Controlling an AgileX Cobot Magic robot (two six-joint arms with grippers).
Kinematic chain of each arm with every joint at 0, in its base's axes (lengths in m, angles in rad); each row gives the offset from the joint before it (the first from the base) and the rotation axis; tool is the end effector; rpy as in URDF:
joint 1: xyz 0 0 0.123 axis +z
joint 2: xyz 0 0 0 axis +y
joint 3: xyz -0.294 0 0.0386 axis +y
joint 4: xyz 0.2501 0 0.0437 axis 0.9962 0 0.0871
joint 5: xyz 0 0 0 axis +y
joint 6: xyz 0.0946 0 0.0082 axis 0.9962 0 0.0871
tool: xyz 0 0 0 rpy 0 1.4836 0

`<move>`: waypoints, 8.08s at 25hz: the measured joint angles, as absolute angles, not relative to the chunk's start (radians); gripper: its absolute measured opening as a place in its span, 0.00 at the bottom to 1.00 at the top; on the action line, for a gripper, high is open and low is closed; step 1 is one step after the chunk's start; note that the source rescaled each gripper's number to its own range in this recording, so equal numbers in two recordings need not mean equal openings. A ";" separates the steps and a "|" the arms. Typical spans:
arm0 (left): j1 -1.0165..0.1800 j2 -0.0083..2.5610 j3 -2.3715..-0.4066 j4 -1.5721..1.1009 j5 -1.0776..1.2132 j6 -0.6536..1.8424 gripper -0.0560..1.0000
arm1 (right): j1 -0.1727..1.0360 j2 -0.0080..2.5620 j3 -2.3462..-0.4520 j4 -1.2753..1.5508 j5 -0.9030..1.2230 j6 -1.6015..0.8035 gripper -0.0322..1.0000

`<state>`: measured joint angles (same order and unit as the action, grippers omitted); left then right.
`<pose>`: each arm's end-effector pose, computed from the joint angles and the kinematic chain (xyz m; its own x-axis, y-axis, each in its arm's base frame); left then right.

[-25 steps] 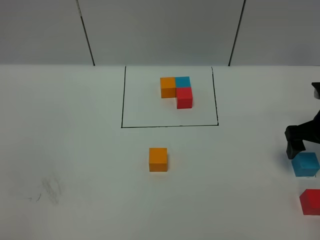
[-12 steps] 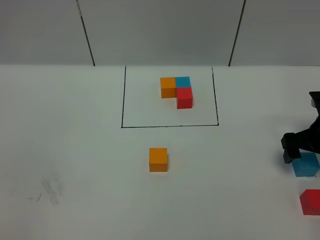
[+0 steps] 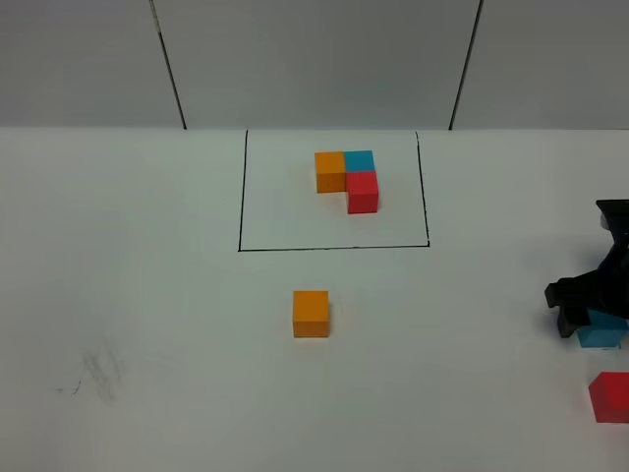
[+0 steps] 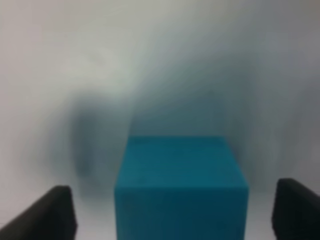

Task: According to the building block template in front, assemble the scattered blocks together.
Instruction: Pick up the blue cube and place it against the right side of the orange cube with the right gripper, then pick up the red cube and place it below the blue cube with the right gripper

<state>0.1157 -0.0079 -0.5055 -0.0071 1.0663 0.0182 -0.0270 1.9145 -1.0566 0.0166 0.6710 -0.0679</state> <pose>-0.0129 -0.0021 0.2775 -0.4476 -0.0372 -0.8935 -0.1033 0.9946 0.0104 0.3441 -0.0083 0.1320 -0.9912 -0.0281 -0.1292 -0.0288 0.9996 0.0032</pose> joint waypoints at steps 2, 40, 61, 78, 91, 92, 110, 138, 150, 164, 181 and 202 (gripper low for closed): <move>0.116 -0.008 -0.505 -0.007 1.066 0.018 0.28 | -0.027 1.918 -1.057 0.015 0.670 -0.068 0.46; 0.116 -0.008 -0.505 -0.007 1.066 0.018 0.27 | 0.591 2.071 -1.554 -0.008 0.954 -0.922 0.25; 0.116 -0.008 -0.505 -0.007 1.066 0.017 0.27 | 0.624 2.167 -1.636 0.019 0.964 -0.998 0.25; 0.116 -0.008 -0.505 -0.007 1.066 0.017 0.27 | 0.642 2.190 -1.637 0.044 0.940 -1.029 0.25; 0.116 -0.008 -0.505 -0.007 1.066 0.017 0.27 | 0.644 2.240 -1.637 0.046 0.922 -1.033 0.25; 0.116 -0.008 -0.505 -0.007 1.066 0.017 0.27 | 0.644 2.240 -1.637 0.039 0.921 -1.032 0.25; 0.116 -0.008 -0.505 -0.007 1.066 0.017 0.27 | 0.644 2.245 -1.643 -0.050 0.940 -0.917 0.25; 0.116 -0.008 -0.505 -0.007 1.066 0.018 0.27 | 0.396 1.645 -1.279 -0.151 0.990 0.160 0.92; 0.116 -0.008 -0.505 -0.007 1.066 0.018 0.27 | 0.122 1.469 -0.884 -0.152 0.780 0.220 0.91; 0.116 -0.008 -0.505 -0.007 1.066 0.018 0.27 | 0.028 1.543 -0.727 -0.142 0.617 0.180 0.89; 0.116 -0.008 -0.505 -0.007 1.066 0.018 0.27 | 0.028 1.693 -0.714 -0.088 0.569 0.176 0.73; 0.116 -0.008 -0.505 -0.007 1.066 0.018 0.27 | 0.048 1.583 -0.713 -0.057 0.592 0.175 0.25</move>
